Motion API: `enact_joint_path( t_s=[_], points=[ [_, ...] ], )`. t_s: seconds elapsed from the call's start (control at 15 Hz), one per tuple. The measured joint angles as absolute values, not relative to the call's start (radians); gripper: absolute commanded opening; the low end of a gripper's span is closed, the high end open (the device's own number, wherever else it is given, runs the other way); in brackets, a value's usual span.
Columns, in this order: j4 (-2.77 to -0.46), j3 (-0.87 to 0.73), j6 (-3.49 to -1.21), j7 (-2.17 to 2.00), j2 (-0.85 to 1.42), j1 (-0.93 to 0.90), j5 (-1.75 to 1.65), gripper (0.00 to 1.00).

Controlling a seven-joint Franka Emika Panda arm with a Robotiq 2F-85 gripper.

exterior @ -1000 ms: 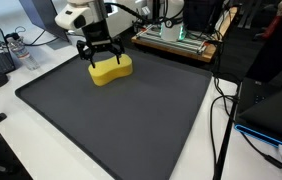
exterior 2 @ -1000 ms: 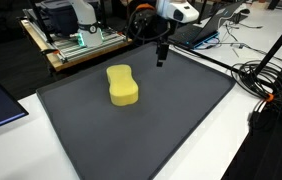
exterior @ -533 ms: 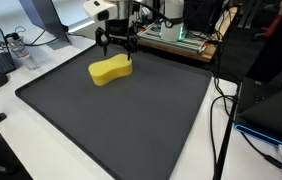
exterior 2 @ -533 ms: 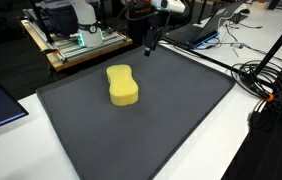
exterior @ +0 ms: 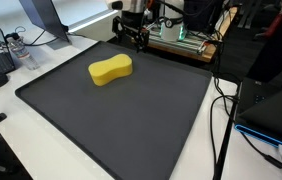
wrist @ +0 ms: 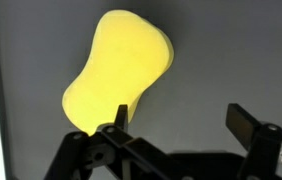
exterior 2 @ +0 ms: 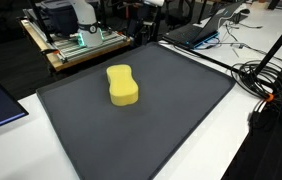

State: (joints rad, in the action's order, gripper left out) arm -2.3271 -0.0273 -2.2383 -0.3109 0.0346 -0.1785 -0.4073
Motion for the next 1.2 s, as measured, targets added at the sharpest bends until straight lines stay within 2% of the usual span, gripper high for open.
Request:
enact_joint_path(
  t_s=[0.27,0.53,0.93,1.2],
  points=[
    [-2.414,-0.028,-2.253,-0.313,-0.035,-0.107,-0.369,1.00],
    [-2.462,-0.075,-2.340,-0.123,-0.063,0.002,-0.211,1.00],
    [-2.456,-0.170,-2.461,0.344,-0.037,0.094,0.217,1.00],
    [-2.395,-0.194,-2.455,0.627,0.049,0.135,0.511,1.00]
  ],
)
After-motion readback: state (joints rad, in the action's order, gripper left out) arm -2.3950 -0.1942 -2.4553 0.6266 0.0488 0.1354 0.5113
